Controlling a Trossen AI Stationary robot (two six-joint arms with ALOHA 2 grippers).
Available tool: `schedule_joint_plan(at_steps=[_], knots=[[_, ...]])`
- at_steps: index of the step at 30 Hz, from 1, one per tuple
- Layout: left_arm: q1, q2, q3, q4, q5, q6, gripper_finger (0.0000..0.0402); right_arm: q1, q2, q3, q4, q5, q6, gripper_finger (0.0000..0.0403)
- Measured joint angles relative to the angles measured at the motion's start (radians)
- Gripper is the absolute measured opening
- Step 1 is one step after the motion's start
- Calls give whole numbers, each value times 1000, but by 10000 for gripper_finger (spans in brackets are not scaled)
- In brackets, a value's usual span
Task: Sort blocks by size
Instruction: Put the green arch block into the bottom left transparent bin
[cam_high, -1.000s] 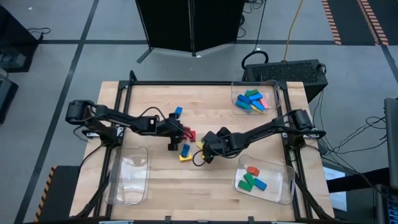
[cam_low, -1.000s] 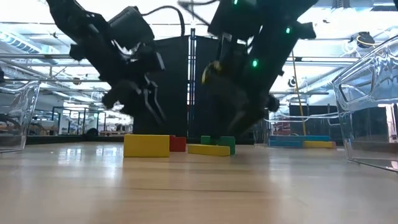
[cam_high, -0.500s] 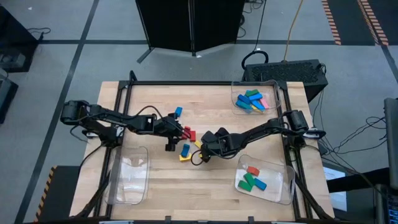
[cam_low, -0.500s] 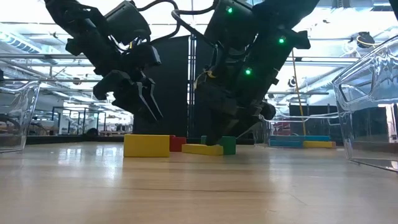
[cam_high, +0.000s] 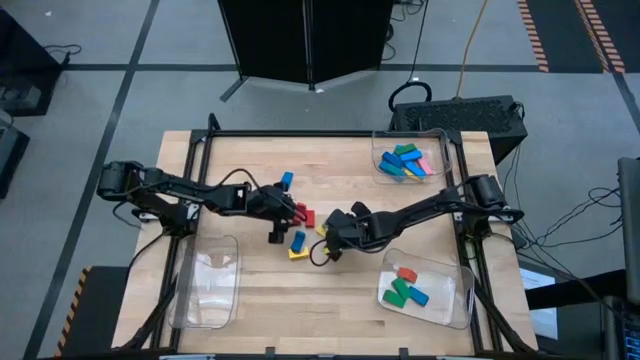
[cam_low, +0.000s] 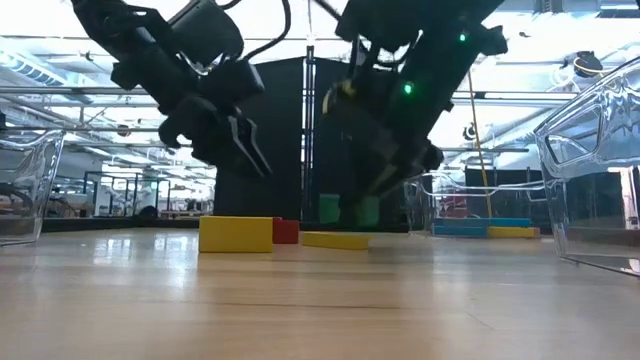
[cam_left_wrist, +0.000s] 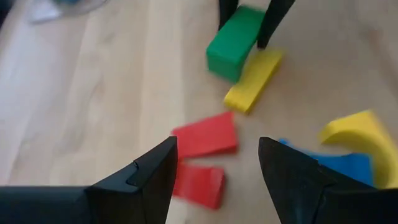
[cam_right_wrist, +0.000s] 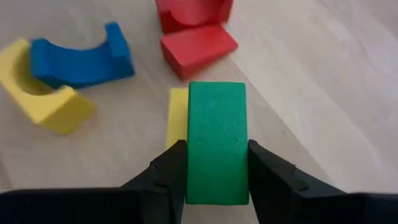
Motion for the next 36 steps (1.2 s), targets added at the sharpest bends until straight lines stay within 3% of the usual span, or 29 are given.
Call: schedule_joint_plan(at_steps=[7, 16, 26, 31, 36], knots=[[-4, 0, 0, 52, 78, 59, 226, 11, -38, 2, 93, -21, -66, 131], [-104, 0, 0, 83, 97, 268, 226, -6, -38, 1, 244, -197, -147, 131], [-184, 0, 0, 108, 65, 342, 226, -17, -42, 1, 377, -386, -179, 131], [-232, 0, 1, 133, 3, 412, 226, -17, -43, 2, 439, -447, -193, 131], [-295, 0, 15, 129, -135, 508, 226, -19, -43, 2, 469, -508, -177, 131]])
